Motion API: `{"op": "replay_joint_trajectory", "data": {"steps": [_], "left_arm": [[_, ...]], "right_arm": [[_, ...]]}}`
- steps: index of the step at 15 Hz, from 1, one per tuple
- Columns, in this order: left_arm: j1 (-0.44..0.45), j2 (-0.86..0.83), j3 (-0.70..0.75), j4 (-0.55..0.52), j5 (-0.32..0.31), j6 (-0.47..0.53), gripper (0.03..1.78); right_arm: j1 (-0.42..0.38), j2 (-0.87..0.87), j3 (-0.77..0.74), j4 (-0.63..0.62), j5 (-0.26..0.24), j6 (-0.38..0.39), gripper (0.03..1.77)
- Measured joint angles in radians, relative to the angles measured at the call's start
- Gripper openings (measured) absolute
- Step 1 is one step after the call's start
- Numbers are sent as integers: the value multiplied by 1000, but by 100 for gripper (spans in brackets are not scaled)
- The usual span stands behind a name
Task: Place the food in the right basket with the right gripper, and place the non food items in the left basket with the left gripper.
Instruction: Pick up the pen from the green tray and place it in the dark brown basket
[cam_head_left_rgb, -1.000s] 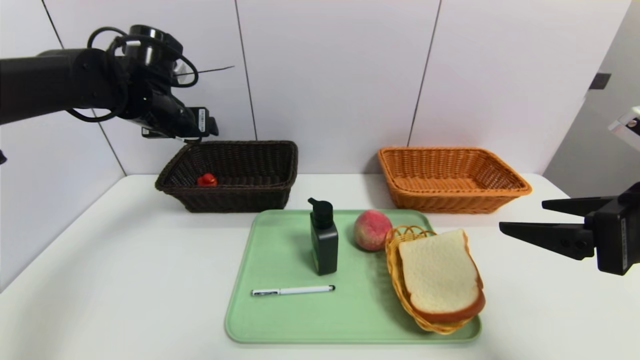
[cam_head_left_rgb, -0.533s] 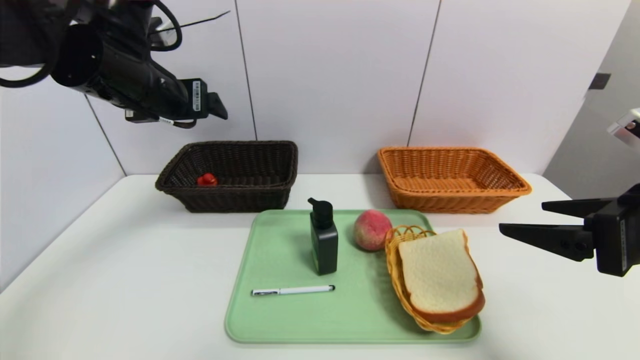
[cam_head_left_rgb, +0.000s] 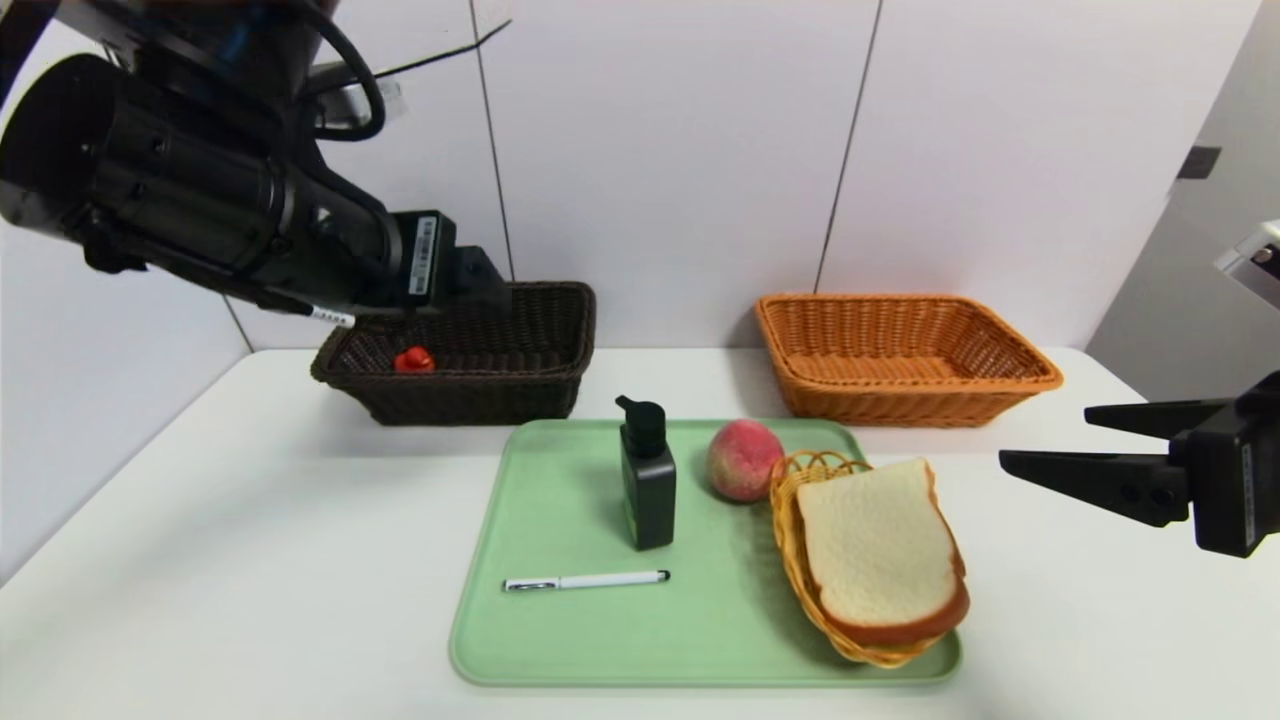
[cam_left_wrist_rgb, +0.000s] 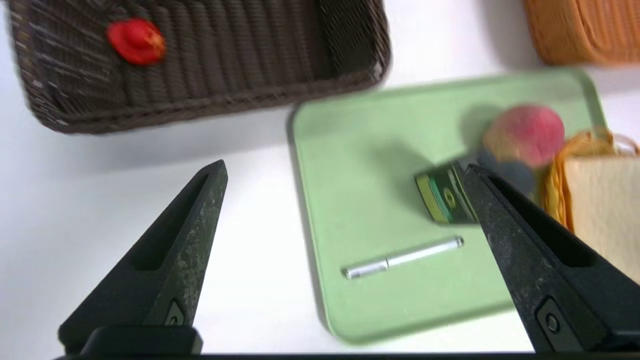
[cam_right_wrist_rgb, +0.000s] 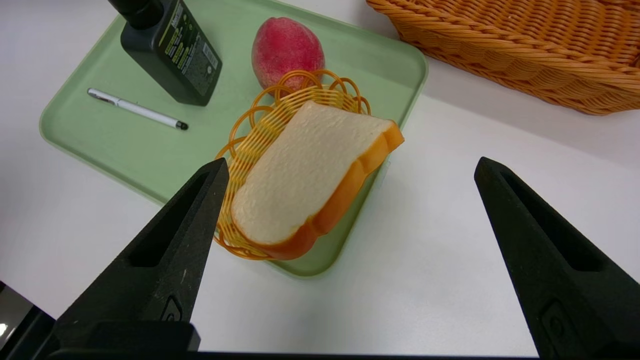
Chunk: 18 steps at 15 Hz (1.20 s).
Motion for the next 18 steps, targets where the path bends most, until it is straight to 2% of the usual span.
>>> {"op": "replay_joint_trajectory", "data": {"steps": [3, 6, 8, 11, 14, 18], "left_arm": [[-76, -62, 177, -41, 0, 0, 168], [-141, -109, 392, -142, -7, 6, 169], [-180, -124, 468, -193, -60, 17, 169], [-194, -125, 495, -199, -140, 85, 169], [-195, -96, 501, -205, -179, 207, 169], [-144, -39, 497, -225, -331, 379, 169]], "right_arm": [[0, 0, 1, 0, 0, -1, 170], [-1, 0, 11, 0, 3, -1, 170], [-1, 0, 17, 0, 3, -2, 170], [-2, 1, 21, 0, 4, -3, 170], [-2, 0, 22, 0, 4, -3, 170], [-3, -1, 27, 0, 4, -3, 170]]}}
